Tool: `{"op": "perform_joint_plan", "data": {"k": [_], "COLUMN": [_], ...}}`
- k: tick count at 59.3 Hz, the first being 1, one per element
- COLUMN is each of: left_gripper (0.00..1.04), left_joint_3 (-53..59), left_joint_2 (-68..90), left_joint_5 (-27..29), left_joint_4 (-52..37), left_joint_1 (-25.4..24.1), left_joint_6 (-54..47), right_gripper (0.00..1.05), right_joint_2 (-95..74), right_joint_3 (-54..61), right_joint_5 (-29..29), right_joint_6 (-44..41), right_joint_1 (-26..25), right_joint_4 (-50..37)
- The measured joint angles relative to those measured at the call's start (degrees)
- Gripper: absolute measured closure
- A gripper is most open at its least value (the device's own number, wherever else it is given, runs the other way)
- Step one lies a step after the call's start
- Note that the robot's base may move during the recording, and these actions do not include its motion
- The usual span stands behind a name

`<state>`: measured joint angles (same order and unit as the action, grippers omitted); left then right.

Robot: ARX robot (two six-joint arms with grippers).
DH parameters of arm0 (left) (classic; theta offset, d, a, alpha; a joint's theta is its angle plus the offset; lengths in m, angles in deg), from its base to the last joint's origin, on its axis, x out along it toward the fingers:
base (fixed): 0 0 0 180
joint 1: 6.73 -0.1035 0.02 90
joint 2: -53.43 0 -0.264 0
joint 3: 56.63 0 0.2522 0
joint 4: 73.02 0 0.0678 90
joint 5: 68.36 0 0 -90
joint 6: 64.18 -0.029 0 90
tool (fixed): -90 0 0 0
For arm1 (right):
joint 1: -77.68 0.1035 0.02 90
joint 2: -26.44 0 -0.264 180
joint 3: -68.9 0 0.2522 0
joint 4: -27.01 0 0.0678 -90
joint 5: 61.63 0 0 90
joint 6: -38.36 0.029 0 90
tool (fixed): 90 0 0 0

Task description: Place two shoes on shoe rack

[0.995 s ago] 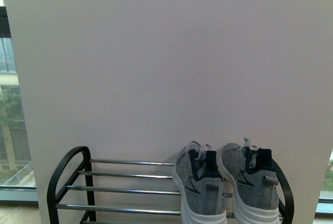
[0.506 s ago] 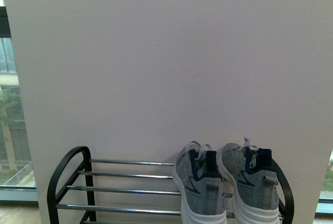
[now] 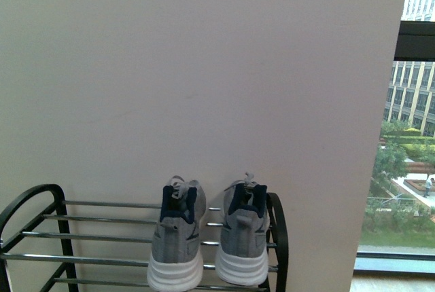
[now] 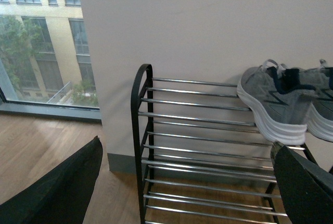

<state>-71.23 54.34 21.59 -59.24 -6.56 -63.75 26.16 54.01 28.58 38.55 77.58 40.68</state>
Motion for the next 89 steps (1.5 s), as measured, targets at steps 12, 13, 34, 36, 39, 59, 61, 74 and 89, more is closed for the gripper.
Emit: {"op": "perform_joint_plan", "data": {"k": [12, 13, 34, 36, 39, 59, 61, 74, 89], "left_gripper": [0.09, 0.09, 0.09, 0.09, 0.09, 0.09, 0.09, 0.09, 0.09], "left_joint_3": [0.00, 0.00, 0.00, 0.00, 0.00, 0.00, 0.00, 0.00, 0.00], "left_joint_2": [0.00, 0.00, 0.00, 0.00, 0.00, 0.00, 0.00, 0.00, 0.00], "left_joint_5": [0.02, 0.04, 0.07, 0.07, 0.07, 0.07, 0.07, 0.07, 0.07], "left_joint_4": [0.00, 0.00, 0.00, 0.00, 0.00, 0.00, 0.00, 0.02, 0.00], "left_joint_1": [0.00, 0.00, 0.00, 0.00, 0.00, 0.00, 0.00, 0.00, 0.00], "left_joint_6": [0.02, 0.02, 0.02, 0.02, 0.02, 0.02, 0.02, 0.02, 0.02], "right_gripper": [0.09, 0.09, 0.09, 0.09, 0.09, 0.09, 0.09, 0.09, 0.09], "right_joint_2": [0.00, -0.02, 0.00, 0.00, 0.00, 0.00, 0.00, 0.00, 0.00], "right_joint_3": [0.00, 0.00, 0.00, 0.00, 0.00, 0.00, 0.00, 0.00, 0.00], "right_joint_5": [-0.04, -0.02, -0.17, -0.20, -0.20, -0.20, -0.20, -0.20, -0.22], "right_joint_6": [0.00, 0.02, 0.00, 0.00, 0.00, 0.00, 0.00, 0.00, 0.00], "right_joint_1": [0.00, 0.00, 0.00, 0.00, 0.00, 0.00, 0.00, 0.00, 0.00], "right_joint_4": [0.02, 0.02, 0.02, 0.02, 0.02, 0.02, 0.02, 0.02, 0.02]}}
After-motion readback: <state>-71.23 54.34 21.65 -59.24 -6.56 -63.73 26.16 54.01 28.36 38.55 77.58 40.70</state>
